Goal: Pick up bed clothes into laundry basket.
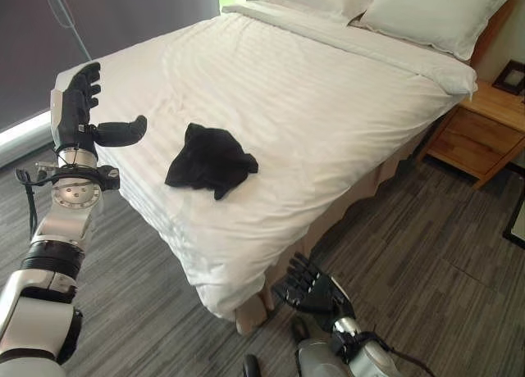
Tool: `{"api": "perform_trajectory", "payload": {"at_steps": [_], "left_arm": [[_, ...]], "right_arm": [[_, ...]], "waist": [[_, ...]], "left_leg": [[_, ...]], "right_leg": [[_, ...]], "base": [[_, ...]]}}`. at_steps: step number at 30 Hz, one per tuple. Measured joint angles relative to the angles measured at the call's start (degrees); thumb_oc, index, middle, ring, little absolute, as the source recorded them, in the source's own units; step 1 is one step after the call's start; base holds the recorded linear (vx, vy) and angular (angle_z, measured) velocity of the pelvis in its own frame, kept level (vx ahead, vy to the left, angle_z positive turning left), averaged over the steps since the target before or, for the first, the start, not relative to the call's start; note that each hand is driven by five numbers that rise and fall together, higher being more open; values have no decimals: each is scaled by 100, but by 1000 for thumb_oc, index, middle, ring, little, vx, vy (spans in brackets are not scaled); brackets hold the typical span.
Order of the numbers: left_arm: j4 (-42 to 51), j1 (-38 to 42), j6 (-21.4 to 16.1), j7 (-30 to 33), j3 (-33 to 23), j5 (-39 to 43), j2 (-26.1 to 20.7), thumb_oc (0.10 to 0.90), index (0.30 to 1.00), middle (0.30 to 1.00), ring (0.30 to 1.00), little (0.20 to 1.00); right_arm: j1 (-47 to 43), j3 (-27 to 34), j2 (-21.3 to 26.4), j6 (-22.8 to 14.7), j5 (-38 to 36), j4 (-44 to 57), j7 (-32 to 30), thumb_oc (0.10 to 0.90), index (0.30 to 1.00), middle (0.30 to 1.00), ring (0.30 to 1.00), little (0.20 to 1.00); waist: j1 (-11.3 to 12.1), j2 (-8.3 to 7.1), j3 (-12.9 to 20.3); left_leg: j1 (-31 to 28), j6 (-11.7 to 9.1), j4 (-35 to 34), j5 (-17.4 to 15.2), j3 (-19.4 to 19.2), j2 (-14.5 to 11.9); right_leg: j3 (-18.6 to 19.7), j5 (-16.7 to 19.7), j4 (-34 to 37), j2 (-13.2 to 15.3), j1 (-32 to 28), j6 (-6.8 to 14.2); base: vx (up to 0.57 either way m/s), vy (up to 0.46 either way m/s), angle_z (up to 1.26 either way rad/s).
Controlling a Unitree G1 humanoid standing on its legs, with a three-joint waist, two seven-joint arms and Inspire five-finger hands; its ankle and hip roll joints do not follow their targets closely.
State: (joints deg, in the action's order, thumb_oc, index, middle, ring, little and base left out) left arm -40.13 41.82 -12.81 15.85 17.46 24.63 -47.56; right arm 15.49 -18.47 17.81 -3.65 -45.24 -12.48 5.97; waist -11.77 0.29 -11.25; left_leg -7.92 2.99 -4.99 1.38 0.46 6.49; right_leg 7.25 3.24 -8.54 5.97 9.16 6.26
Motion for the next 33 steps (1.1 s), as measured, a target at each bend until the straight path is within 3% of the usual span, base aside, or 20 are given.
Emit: {"api": "perform_trajectory", "payload": {"at_steps": [2,7,13,22,27,33], "left_arm": [[-196,11,8,-49,18,2,1,800,900,900,900,900],[-1085,357,225,-419,402,-9,-41,800,900,900,900,900],[-1561,668,327,-689,669,2,29,800,900,900,900,900],[-2005,1158,396,-798,709,-8,117,800,900,900,900,900],[-2294,1223,456,-775,708,-216,339,800,900,900,900,900],[-2736,1272,636,-744,645,-532,449,800,900,900,900,900]], "right_arm": [[-82,106,21,58,-24,-34,-2,800,900,900,900,900],[-341,164,136,66,-18,-30,25,800,900,900,900,900],[-403,157,182,95,-18,-48,141,800,900,900,900,900],[-339,91,177,167,-21,-78,157,800,900,900,900,900],[-431,91,189,154,-30,-78,149,800,900,900,900,900],[-521,98,199,148,-34,-75,118,800,900,900,900,900]], "waist": [[49,140,-5],[-180,185,-4],[-482,295,-65],[-610,396,-328],[-682,334,-501],[-726,243,-823]], "left_leg": [[39,-112,2,-60,-15,-206],[95,-190,2,-79,-64,-417],[259,-308,0,-143,-165,-471],[570,-368,-1,-188,-488,-469],[760,-367,-3,-188,-748,-473],[848,-370,-4,-189,-971,-502]], "right_leg": [[-69,160,402,-175,-164,-176],[-108,410,1079,-372,-432,-366],[-39,420,1212,-429,-291,-377],[252,634,1358,-472,74,-252],[485,778,1370,-543,374,-272],[497,898,1370,-585,575,-270]], "base": [[143,-15,-5],[48,-5,-8],[30,10,-9],[0,11,-17],[-33,3,-29],[-4,-13,-24]]}}
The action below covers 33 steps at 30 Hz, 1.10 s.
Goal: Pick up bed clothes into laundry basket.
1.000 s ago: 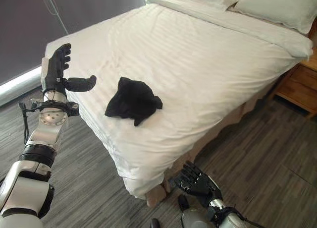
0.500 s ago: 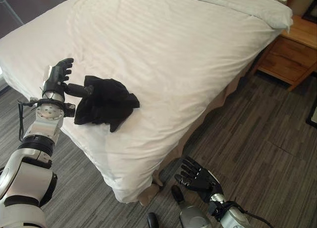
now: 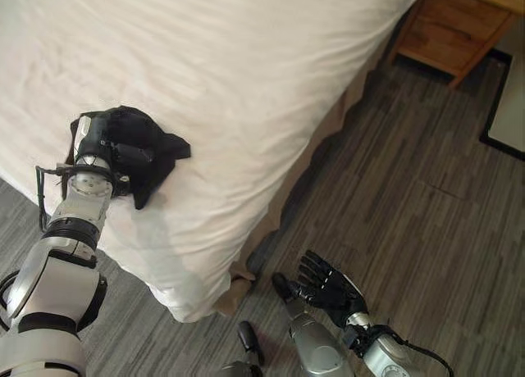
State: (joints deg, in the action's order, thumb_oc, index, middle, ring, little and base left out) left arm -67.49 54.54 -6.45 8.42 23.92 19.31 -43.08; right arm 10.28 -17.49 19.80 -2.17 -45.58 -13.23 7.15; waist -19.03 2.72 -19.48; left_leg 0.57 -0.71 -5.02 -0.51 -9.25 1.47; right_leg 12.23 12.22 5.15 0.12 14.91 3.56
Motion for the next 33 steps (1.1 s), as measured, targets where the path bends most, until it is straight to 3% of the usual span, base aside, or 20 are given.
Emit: {"api": "perform_trajectory", "payload": {"at_steps": [4,6,7,13,18,25,31,33], "left_arm": [[-208,-7,63,122,-474,-387,15,800,900,900,900,900],[-266,-42,64,130,-704,-407,72,417,326,326,326,326],[-285,-40,64,133,-762,-418,100,400,300,300,300,300],[-382,-88,118,128,-1095,-427,117,400,300,300,300,300],[-156,-84,236,25,-1111,158,116,400,300,300,300,300],[1210,-250,112,-11,-628,1242,123,400,300,300,300,300],[2288,-195,-133,-42,-149,1560,240,400,300,300,300,300],[2387,41,-142,-39,49,1714,638,400,300,300,300,300]], "right_arm": [[-31,-2,-7,1,0,4,-14,800,900,900,900,900],[-86,1,-5,1,-1,4,-17,800,900,900,900,900],[-95,1,-4,1,-1,6,-17,800,900,900,900,900],[-157,-3,65,2,3,6,-22,800,900,900,900,900],[-276,-72,121,5,3,2,-16,800,900,900,900,900],[-378,-6,168,9,21,-18,7,800,900,900,900,900],[-491,77,116,11,32,-201,14,800,900,900,900,900],[-499,122,114,26,32,-250,-9,800,900,900,900,900]], "waist": [[-16,16,-84],[-20,38,-96],[-19,45,-99],[9,208,-155],[146,276,-162],[244,300,-158],[106,359,-129],[88,358,-111]], "left_leg": [[-22,-29,-2,-19,-104,-71],[-23,-38,-3,-23,-111,-92],[-23,-39,-3,-23,-111,-95],[-27,-44,-1,-20,-114,-112],[-40,-71,0,-2,-75,-139],[-202,-100,-3,18,60,-162],[-419,-102,-1,-24,69,-170],[-454,-190,283,-79,60,-160]], "right_leg": [[60,15,2,-95,10,-22],[58,14,2,-115,12,-23],[57,14,2,-117,12,-23],[51,22,2,-134,8,-32],[4,51,2,-151,-21,-144],[-127,16,2,-142,-245,-223],[-123,-33,-1,-143,-450,-232],[-72,-190,-212,-156,-516,-284]], "base": [[19,-21,-12],[31,-16,-3],[39,-12,0],[35,-17,0],[56,-31,5],[60,-17,12],[48,-28,-1],[83,53,-6]]}}
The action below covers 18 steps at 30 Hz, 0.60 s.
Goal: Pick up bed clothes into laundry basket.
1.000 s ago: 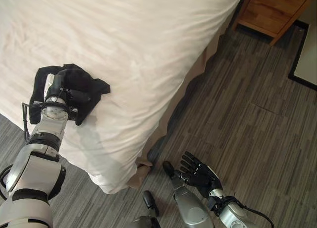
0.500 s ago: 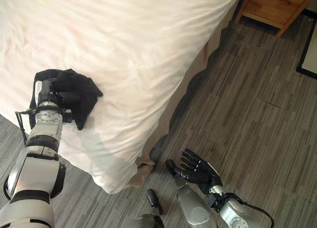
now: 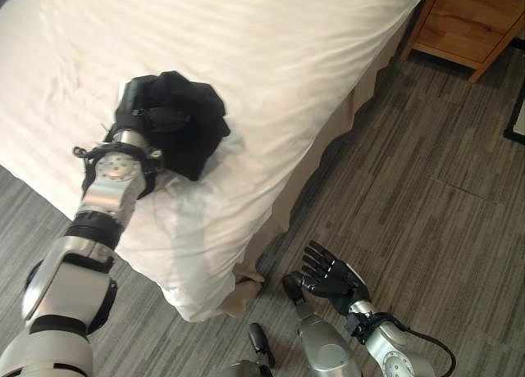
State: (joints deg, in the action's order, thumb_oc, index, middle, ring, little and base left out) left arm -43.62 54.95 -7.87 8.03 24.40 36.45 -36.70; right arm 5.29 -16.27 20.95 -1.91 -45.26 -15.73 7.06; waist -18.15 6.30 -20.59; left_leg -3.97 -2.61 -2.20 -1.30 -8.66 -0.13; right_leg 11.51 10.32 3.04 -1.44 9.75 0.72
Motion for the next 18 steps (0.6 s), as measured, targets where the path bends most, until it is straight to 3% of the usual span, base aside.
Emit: {"api": "perform_trajectory", "payload": {"at_steps": [2,3,4,5,6,7,8,9,10,11,12,13,15,16,17,18], "left_arm": [[87,26,3,-123,263,149,44,400,300,300,300,300],[150,-7,-3,-141,274,239,59,400,300,300,300,300],[172,-7,-4,-136,307,370,-4,400,300,300,300,300],[179,5,-16,-107,423,444,-153,400,300,300,300,300],[182,19,-23,-113,427,446,-250,400,300,300,300,300],[186,49,-26,-107,413,447,-348,400,300,300,300,300],[175,203,-27,-98,433,455,-392,400,300,300,300,300],[203,364,-199,-101,447,511,-308,400,300,300,300,300],[275,386,-329,-18,445,683,-31,400,300,300,300,300],[379,387,-312,-29,487,700,-22,400,300,300,300,300],[562,397,-315,-55,485,733,-105,400,300,300,300,300],[606,437,-324,-99,481,744,-112,400,300,300,300,300],[613,438,-312,-147,530,754,-45,400,300,300,300,300],[588,433,-310,-160,539,753,-20,400,300,300,300,300],[590,364,-298,-152,534,796,-11,400,300,300,300,300],[598,305,-230,-201,533,801,-12,400,300,300,300,300]], "right_arm": [[-21,1,-19,-4,-1,7,3,800,900,900,900,900],[-85,-2,-78,-4,-3,-27,-9,800,900,900,900,900],[-177,-30,-133,-3,-11,-35,-17,800,900,900,900,900],[-236,11,-173,-20,-29,18,11,800,900,900,900,900],[-300,69,-250,-16,-38,-5,41,800,900,900,900,900],[-429,153,-291,-24,-83,-114,32,800,900,900,900,900],[-444,233,-293,-23,-119,-164,34,800,900,900,900,900],[-257,382,-600,-15,-123,-248,1,800,900,900,900,900],[-63,638,-530,-37,-128,-231,-20,800,900,900,900,900],[-19,750,-505,-30,-130,-238,-74,800,900,900,900,900],[-50,887,-515,-30,-146,-283,-150,800,900,900,900,900],[-10,922,-596,-42,-193,-320,-197,800,900,900,900,900],[130,960,-538,-62,-250,-327,-227,800,900,900,900,900],[203,976,-507,-95,-252,-389,-231,800,900,900,900,900],[158,1009,-451,-108,-252,-585,-238,800,900,900,900,900],[241,1001,-352,-58,-252,-624,-261,800,900,900,900,900]], "waist": [[24,-51,12],[175,-144,28],[255,-299,17],[671,-347,79],[717,-354,78],[742,-257,124],[688,-67,269],[581,-871,456],[328,-702,571],[272,-642,631],[188,-595,644],[-3,-801,639],[-231,-907,608],[-327,-915,581],[-245,-714,384],[-75,-455,241]], "left_leg": [[-144,-19,292,-38,130,123],[-217,37,547,-46,576,192],[-46,171,1168,-384,1356,364],[-150,148,1228,-651,2223,667],[-165,335,1215,-770,2654,843],[-144,499,1052,-786,3069,832],[56,539,946,-802,3083,385],[35,392,1354,-1007,2743,1004],[335,541,1963,-1139,2764,1095],[280,697,1814,-1070,2785,1148],[7,1087,1231,-818,2598,1048],[-157,1078,914,-721,2409,1075],[-264,1021,753,-592,2109,1197],[-268,1021,830,-592,2015,1296],[-329,1143,822,-562,1260,1189],[-463,1091,668,-579,808,1033]], "right_leg": [[295,-12,-108,-73,-152,47],[613,-57,-217,-80,-199,8],[1042,-29,-325,-125,-267,50],[1516,-270,-342,-220,-197,295],[1714,-425,-344,-319,-197,515],[1762,-766,-603,-522,-39,959],[1698,-1045,-1955,-1104,549,670],[1852,-1428,-2586,-675,724,361],[2015,-1448,-2221,-782,652,681],[2179,-1423,-1950,-887,634,767],[2310,-1244,-1659,-1029,610,864],[2345,-1110,-1577,-996,663,923],[2331,-821,-1427,-834,681,920],[2190,-729,-1240,-745,684,829],[329,-989,-1145,-161,841,453],[-1067,-1119,-1763,270,1126,451]], "base": [[161,163,-56],[77,44,-129],[3,53,-250],[-41,76,-251],[-90,151,-275],[-117,165,-184],[-119,228,-170],[-89,241,-104],[-61,165,-85],[-66,120,-132],[-52,25,-161],[-70,74,-158],[-158,52,-116],[-266,26,-156],[-437,27,-203],[-428,32,-219]]}}
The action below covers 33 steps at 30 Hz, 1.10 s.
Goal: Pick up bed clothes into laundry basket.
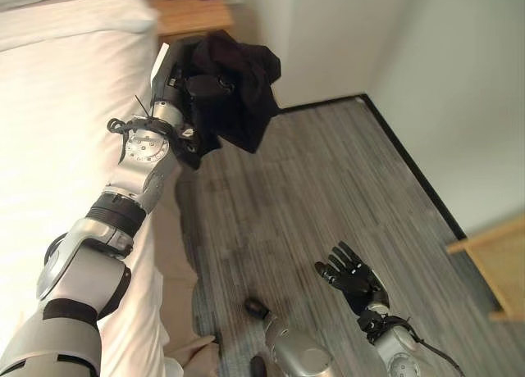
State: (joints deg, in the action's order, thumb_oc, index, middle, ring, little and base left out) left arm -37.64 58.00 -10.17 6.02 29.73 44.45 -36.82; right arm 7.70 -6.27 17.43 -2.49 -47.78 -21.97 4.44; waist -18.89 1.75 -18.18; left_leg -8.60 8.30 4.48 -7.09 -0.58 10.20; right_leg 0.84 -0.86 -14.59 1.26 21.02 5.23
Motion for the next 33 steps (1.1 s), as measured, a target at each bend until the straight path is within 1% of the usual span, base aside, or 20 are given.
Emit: {"api": "perform_trajectory", "payload": {"at_steps": [2,3,4,5,6,7,8,9,11,12,13,14,19,21,22,23,27,28,29,33], "left_arm": [[-81,-157,87,-43,-5,30,-43,400,300,300,300,300],[-226,-179,162,-91,-19,37,-81,400,300,300,300,300],[-350,-193,176,-98,-23,54,-183,400,300,300,300,300],[-383,-148,127,-134,-7,58,-378,400,300,300,300,300],[-253,-90,119,-121,-55,129,-617,400,300,300,300,300],[-241,-120,140,-130,-138,177,-824,400,300,300,300,300],[-248,-132,199,-107,-116,223,-1010,400,300,300,300,300],[-249,-142,191,-123,-109,224,-1212,400,300,300,300,300],[-259,-159,157,-114,-137,232,-1490,400,300,300,300,300],[-189,-113,149,-139,-132,234,-1494,400,300,300,300,300],[39,-63,126,-139,-128,234,-1515,400,300,300,300,300],[125,-27,96,-162,-121,229,-1493,400,300,300,300,300],[284,-28,70,-131,-19,219,-1267,400,300,300,300,300],[238,-71,83,-136,-6,220,-1285,400,300,300,300,300],[272,-105,66,-142,-17,223,-1293,400,300,300,300,300],[392,-167,17,-146,-17,226,-1305,400,300,300,300,300],[620,-158,16,-169,1,280,-1304,400,300,300,300,300],[612,-182,19,-168,24,281,-1298,400,300,300,300,300],[580,-180,23,-160,127,287,-1264,400,300,300,300,300],[646,-143,40,-149,179,504,-574,400,300,300,300,300]], "right_arm": [[167,-212,173,136,-2,-121,7,800,900,900,900,900],[194,-297,68,169,2,-316,6,800,900,900,900,900],[233,-332,-150,191,5,-439,7,800,900,900,900,900],[271,-355,-351,194,8,-412,14,800,900,900,900,900],[66,-344,-263,192,10,-360,25,800,900,900,900,900],[-184,-336,-335,201,26,-441,-56,800,900,900,900,900],[-185,-369,-290,199,40,-184,-77,800,900,900,900,900],[-169,-442,-291,187,77,38,-77,800,900,900,900,900],[-303,-495,-412,44,152,213,-83,800,900,900,900,900],[-334,-431,-378,-27,152,306,-80,800,900,900,900,900],[-369,-392,-252,-68,149,363,-85,800,900,900,900,900],[-452,-360,-210,-76,149,305,-87,800,900,900,900,900],[-34,-447,-235,-56,145,314,-71,800,900,900,900,900],[38,-490,-213,0,149,249,-57,800,900,900,900,900],[53,-495,-163,4,146,248,-63,800,900,900,900,900],[20,-496,0,26,136,258,-69,800,900,900,900,900],[-344,-285,386,27,81,194,-85,800,900,900,900,900],[-432,-308,488,19,79,198,-82,800,900,900,900,900],[-479,-333,444,6,81,179,-85,800,900,900,900,900],[-293,-477,255,0,82,-7,-69,800,900,900,900,900]], "waist": [[308,414,-128],[621,354,-142],[736,-60,-42],[753,-458,143],[773,-74,172],[952,-137,164],[968,3,158],[1024,-13,165],[1123,-309,170],[1121,-328,224],[1115,-171,295],[1068,-225,298],[1031,-394,387],[1162,-409,381],[1241,-466,380],[1467,-522,398],[1487,-422,409],[1537,-324,393],[1573,-414,406],[1455,-449,443]], "left_leg": [[-408,-451,-338,-180,-841,-341],[-364,-532,143,-232,-1184,-365],[200,-643,1370,-213,-1399,-104],[1015,-257,2372,-664,-1479,-194],[1373,-136,1625,-825,-1051,-883],[1107,-310,1253,-585,-1600,-816],[843,-293,892,-484,-2074,-939],[673,-348,858,-470,-2313,-953],[1066,-676,1992,-394,-2876,-1154],[1288,-639,1765,-468,-2840,-1250],[1174,-757,187,177,-2657,-1329],[944,-679,-179,848,-2892,-1363],[568,-666,90,862,-2936,-1471],[414,-752,440,791,-2713,-1694],[582,-830,937,702,-2178,-1690],[613,-1305,628,342,-793,-1371],[844,-1362,-1002,704,869,-1087],[835,-1228,-959,1199,1055,-1079],[687,-1118,-951,1414,995,-1051],[612,-1104,-951,1366,859,-877]], "right_leg": [[-839,-305,-1070,217,35,-157],[-872,-505,-1482,356,-153,-312],[-934,-94,-1234,901,-575,-1191],[-874,-48,-354,1371,-974,-1106],[-1074,200,-109,1045,-848,-466],[-1195,-150,-481,1267,-718,-304],[-1579,-199,-694,1344,-868,-153],[-1825,82,-686,1393,-1123,-408],[-1795,214,-96,1513,-1405,-612],[-1764,331,148,1540,-1481,-543],[-1806,301,175,1417,-1420,-434],[-1718,108,129,1447,-1487,-149],[-1627,294,808,1319,-1974,70],[-1409,392,1032,1102,-2234,-113],[-1192,379,1078,1011,-2270,-297],[-842,333,1165,1027,-2258,-376],[-259,395,1473,776,-2269,-276],[-69,405,1476,620,-2287,-205],[115,389,1496,621,-2346,-77],[-59,355,1587,832,-2425,183]], "base": [[-342,30,-233],[-238,-10,-246],[-215,-37,-181],[-180,-68,-134],[-175,-59,-149],[-179,-60,-167],[-166,-63,-163],[-153,-95,-136],[-76,-171,-115],[13,-261,-78],[35,-309,-61],[38,-318,-44],[49,-221,-38],[117,-104,-82],[169,-146,-124],[112,-97,-112],[87,-32,-87],[53,32,-120],[80,94,-89],[98,117,-20]]}}
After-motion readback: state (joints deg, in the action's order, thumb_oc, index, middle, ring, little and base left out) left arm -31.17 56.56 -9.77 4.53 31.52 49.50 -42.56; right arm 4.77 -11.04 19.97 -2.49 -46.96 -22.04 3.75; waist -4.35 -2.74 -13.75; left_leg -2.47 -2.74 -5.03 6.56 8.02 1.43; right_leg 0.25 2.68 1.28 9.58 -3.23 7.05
